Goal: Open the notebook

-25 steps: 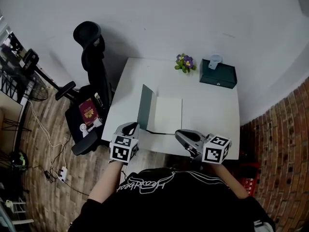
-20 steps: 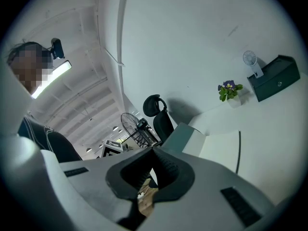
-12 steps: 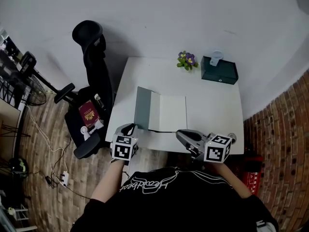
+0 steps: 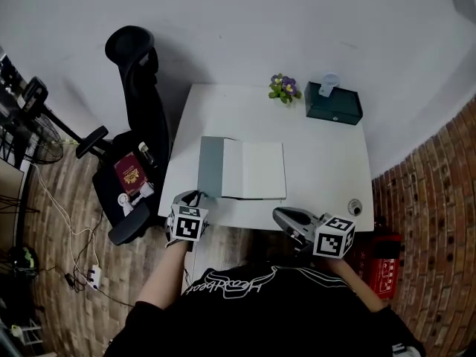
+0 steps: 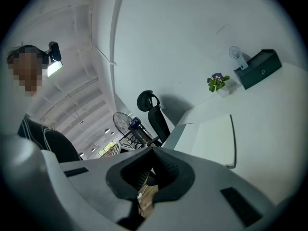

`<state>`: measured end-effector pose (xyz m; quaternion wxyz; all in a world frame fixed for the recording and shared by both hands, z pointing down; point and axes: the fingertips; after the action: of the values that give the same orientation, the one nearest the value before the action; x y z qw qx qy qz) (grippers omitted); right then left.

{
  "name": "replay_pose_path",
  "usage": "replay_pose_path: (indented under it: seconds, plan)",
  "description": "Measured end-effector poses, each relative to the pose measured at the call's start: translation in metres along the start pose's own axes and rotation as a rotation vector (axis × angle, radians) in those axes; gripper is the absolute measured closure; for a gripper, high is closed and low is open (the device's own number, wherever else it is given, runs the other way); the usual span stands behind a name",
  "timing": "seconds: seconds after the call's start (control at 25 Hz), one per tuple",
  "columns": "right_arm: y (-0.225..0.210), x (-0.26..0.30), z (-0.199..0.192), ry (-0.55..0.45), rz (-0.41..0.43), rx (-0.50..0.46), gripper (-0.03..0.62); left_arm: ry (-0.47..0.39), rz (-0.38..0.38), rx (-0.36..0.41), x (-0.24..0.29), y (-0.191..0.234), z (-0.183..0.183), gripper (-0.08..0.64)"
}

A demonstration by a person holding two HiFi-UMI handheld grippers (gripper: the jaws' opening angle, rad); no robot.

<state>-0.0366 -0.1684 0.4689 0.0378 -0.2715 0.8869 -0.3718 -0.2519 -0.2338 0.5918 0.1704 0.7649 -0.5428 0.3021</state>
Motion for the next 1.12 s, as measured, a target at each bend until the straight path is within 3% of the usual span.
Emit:
replay_pose_path:
  seconds: [0.24, 0.4, 0.64, 0.88, 1.12]
  plan:
    - [-0.021, -0.011, -0.012, -0.009, -0.050, 0.052, 0.591, 0.019, 0.001, 0.024, 0.009, 0.006, -0.015, 0.493]
    - [-0.021, -0.007, -0.005, -0.014, -0.047, 0.033, 0.591, -0.003, -0.016, 0.006, 0.006, 0.002, -0.013, 0.376]
    - [-0.004, 0.005, 0.013, -0.017, -0.010, -0.046, 0.591, -0.083, -0.130, -0.092, -0.014, -0.020, 0.013, 0.316]
    - [0.003, 0.011, 0.021, 0.009, -0.007, -0.145, 0.591, -0.176, -0.214, -0.146, -0.040, -0.038, 0.048, 0.313]
    - [0.013, 0.011, 0.022, 0.034, 0.018, -0.172, 0.591, -0.288, -0.338, -0.186, -0.072, -0.069, 0.089, 0.317]
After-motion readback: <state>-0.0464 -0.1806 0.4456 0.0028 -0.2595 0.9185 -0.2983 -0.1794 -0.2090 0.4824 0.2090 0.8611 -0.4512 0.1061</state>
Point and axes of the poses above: the fingertips, and each gripper's own axes: x forward along the fingers, y to its left, z out of its top, and after that the axes turned 6 degrees about -y, right-handed
